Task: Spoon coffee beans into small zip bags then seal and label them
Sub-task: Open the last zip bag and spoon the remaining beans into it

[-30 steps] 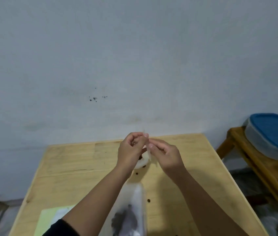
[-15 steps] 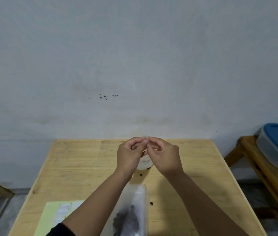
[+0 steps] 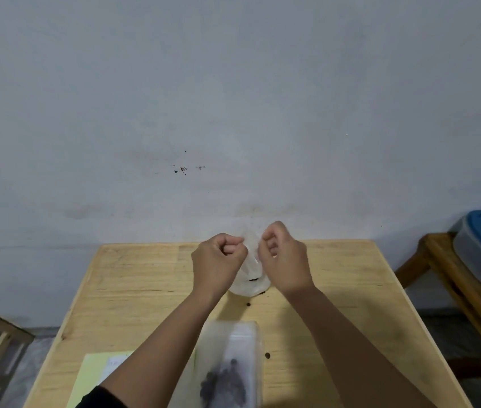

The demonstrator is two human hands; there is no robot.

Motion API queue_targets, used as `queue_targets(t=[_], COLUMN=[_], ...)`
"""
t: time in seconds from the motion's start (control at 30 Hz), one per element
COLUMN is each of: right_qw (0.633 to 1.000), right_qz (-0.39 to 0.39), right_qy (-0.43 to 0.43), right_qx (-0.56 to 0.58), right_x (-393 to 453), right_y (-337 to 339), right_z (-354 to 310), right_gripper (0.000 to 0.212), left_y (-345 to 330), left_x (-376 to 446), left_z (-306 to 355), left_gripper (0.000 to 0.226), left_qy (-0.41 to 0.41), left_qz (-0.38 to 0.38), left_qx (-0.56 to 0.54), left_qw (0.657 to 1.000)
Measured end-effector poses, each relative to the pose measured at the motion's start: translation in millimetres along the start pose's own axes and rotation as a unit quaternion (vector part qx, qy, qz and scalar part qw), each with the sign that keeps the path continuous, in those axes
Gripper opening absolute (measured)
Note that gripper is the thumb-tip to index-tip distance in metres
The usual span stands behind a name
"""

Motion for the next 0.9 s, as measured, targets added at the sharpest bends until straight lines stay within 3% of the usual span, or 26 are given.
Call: queue_targets(t=[0.1, 0.17, 0.27, 0.47, 0.57, 0.73, 0.9], right_qw=[0.991, 0.987, 0.991, 0.998, 0.999, 0.996, 0.985], right_qz=[-0.05, -0.047, -0.019, -0.015, -0.026, -0.082, -0.142], right_qy=[0.126, 0.153, 0.135, 0.057, 0.04, 0.027, 0.097], right_qx=[-0.021, -0.023, -0.004, 0.015, 0.02, -0.004, -0.033], right_x=[-8, -7, -5, 3, 6, 5, 4], right_y=[-9, -11, -12, -10, -9, -13, -19], right_z=[-15, -11, -7, -7, -5, -7, -23], right_gripper=[0.012, 0.021, 0.027, 0.01, 0.005, 0.015, 0.021], left_y=[3, 5, 6, 2, 2, -6, -6], left_x=[6, 7, 5, -3, -4, -1, 10], left_z=[4, 6, 4, 7, 5, 1, -5], left_gripper=[0.01, 0.009, 0.005, 0.015, 0.043, 0.107, 0.123], left_qy=[0.002, -0.006, -0.018, -0.064, -0.104, -0.177, -0.228], left_qz=[-0.017, -0.024, -0.032, -0.11, -0.158, -0.282, -0.278], left_qx=[-0.007, -0.001, 0.007, -0.046, -0.046, 0.086, 0.17], left_qw=[1.0, 1.0, 0.999, 0.991, 0.981, 0.939, 0.917])
Point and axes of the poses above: each hand's wrist, its own x-axis towards the middle knuckle, its own y-axis out of the back of the hand, z = x × y, the point moved 6 cm from there along x, towards the middle knuckle, and after that the axes turned 7 degrees about z, right-handed, at the moved point
